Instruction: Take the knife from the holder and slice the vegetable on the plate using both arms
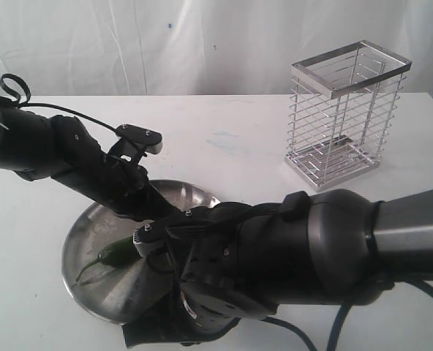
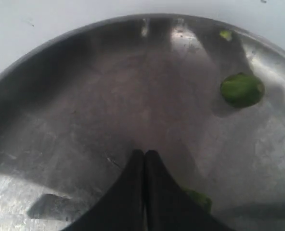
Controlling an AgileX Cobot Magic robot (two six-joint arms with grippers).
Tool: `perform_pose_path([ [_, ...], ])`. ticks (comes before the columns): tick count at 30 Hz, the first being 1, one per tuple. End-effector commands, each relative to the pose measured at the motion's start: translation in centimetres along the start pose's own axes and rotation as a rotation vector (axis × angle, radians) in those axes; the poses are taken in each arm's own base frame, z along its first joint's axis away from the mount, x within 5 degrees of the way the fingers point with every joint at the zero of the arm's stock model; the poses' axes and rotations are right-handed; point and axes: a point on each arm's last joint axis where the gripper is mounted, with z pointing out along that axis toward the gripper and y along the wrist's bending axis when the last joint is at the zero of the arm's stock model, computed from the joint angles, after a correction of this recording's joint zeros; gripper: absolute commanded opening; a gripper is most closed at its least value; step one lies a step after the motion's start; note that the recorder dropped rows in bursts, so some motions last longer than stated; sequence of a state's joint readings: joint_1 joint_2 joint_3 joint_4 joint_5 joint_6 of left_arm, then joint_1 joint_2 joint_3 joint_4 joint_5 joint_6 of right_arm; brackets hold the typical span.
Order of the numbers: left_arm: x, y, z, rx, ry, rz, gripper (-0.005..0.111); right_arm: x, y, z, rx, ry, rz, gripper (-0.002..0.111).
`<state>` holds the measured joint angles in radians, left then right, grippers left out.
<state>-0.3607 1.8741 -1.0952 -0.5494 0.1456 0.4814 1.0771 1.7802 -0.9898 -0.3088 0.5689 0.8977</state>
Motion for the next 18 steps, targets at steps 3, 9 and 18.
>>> perform_pose_path([
  [3, 1.0, 0.0, 0.9, 0.022, 0.065, 0.014, 0.0, 0.1, -0.1, 0.0, 0.009, 0.005, 0.003, 0.0],
  [9, 2.1, 0.2, 2.2, 0.031, 0.139, 0.047, 0.0, 0.1, -0.2, 0.0, 0.011, 0.006, 0.003, 0.0],
  [18, 4.2, 0.3, 3.6, 0.045, 0.233, 0.045, 0.0, 0.3, -0.9, -0.1, 0.095, 0.03, -0.044, 0.0],
])
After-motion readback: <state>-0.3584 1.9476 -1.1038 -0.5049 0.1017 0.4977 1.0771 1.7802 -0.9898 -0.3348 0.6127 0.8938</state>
